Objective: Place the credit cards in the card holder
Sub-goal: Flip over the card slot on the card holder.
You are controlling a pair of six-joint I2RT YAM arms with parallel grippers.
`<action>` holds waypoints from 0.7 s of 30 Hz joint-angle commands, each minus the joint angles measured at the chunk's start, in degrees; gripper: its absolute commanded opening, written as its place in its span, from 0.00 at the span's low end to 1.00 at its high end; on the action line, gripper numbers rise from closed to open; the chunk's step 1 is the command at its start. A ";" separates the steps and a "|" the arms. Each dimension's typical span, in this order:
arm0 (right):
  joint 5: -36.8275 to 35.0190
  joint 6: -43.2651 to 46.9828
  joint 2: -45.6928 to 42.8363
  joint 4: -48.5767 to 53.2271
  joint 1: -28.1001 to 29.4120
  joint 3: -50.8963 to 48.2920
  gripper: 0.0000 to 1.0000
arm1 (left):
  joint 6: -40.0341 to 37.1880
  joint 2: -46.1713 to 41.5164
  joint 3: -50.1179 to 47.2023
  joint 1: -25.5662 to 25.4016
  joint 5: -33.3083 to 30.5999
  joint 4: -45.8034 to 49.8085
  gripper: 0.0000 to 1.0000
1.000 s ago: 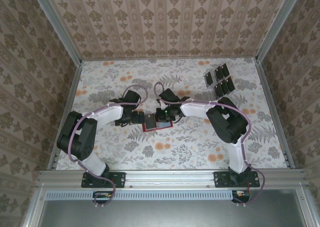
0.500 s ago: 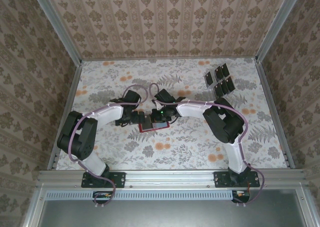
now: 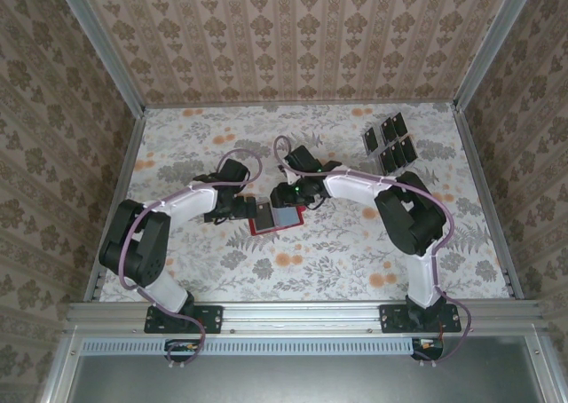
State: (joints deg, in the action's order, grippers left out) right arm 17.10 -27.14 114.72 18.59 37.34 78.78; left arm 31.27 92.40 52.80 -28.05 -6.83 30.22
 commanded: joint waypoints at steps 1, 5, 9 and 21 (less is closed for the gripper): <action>-2.88 4.14 2.06 4.02 -0.13 2.94 0.53 | 0.02 -1.56 0.70 -0.16 -0.04 1.51 1.00; -4.15 6.15 3.75 5.86 -0.18 4.58 0.54 | 0.40 -1.57 0.59 -0.57 -0.03 1.35 1.00; -4.81 7.07 5.31 6.81 -0.24 4.94 0.55 | 0.81 -1.33 0.56 -1.18 0.03 1.08 1.00; 0.55 0.66 3.42 0.64 0.10 -1.88 0.55 | 0.64 1.92 0.99 -1.67 -0.33 -0.24 1.00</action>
State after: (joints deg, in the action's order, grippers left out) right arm 14.83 -23.16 118.06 19.00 37.12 80.01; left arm 31.31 93.17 52.80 -29.61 -6.85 29.93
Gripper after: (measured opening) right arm 0.551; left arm 0.997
